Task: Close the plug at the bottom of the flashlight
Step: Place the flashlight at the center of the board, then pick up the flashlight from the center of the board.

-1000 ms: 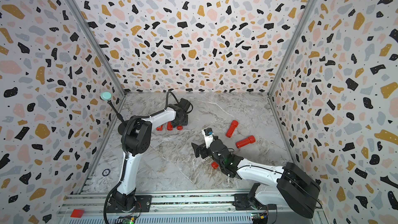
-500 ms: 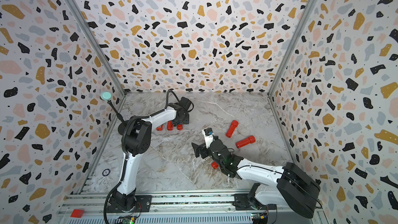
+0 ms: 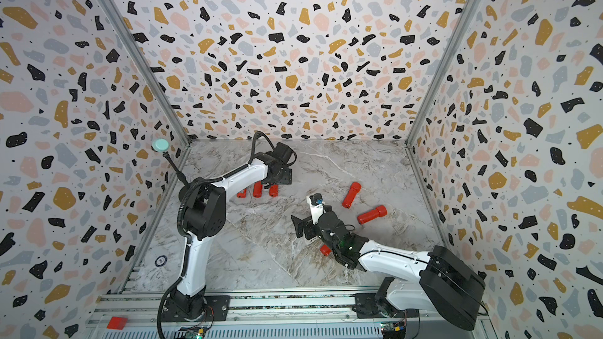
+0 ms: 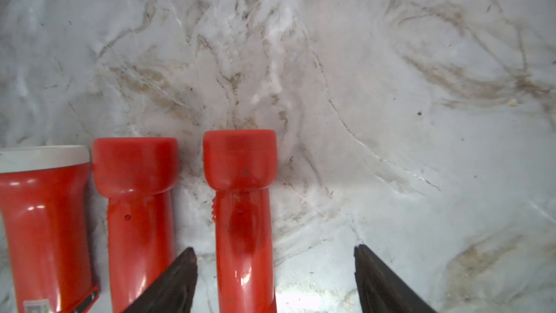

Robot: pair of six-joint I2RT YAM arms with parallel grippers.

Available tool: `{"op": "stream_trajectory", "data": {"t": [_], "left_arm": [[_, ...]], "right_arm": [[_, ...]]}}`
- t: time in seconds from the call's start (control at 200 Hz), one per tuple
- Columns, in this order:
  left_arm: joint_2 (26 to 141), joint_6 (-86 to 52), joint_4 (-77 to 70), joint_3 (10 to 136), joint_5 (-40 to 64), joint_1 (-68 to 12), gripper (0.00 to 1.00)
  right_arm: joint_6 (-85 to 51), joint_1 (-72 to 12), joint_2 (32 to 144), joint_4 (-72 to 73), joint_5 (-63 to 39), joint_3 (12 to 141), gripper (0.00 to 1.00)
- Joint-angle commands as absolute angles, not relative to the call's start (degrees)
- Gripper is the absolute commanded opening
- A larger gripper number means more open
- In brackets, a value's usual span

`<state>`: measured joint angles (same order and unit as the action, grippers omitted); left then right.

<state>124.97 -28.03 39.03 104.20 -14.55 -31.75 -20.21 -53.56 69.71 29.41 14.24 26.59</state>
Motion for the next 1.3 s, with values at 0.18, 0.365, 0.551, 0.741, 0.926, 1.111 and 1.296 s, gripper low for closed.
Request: {"op": "stream_trajectory", "data": {"t": [0.18,0.365,0.551,0.741,0.926,1.111,1.296], "left_arm": [[116.4,-28.5,37.6,101.0,-15.6,-32.8,0.98],[111.2,-29.6,34.5,94.2,-15.2,-33.6,1.00],[105.1,-30.0,29.6,86.5,-14.6,-35.4,1.00],[99.2,-29.2,23.3,78.3,-14.0,-38.0,1.00],[95.8,-27.4,19.2,72.4,-14.4,-42.7,1.00],[95.5,-26.0,18.1,70.7,-15.3,-48.4,1.00],[95.4,-25.2,16.5,69.6,-15.5,-52.6,1.00]], "right_arm": [[-20.7,-53.1,65.9,27.3,19.5,27.9,0.99],[-26.3,-47.7,64.2,21.5,18.0,29.0,0.99],[-32.8,-39.9,62.1,17.1,12.9,28.5,0.99],[-36.7,-35.3,60.5,12.2,13.0,28.9,0.99],[-39.7,-31.7,59.6,7.6,13.1,29.3,0.99],[-41.7,-29.9,57.9,-2.0,13.6,32.0,0.99],[-44.0,-27.8,54.1,-16.5,11.4,34.4,0.99]]}}
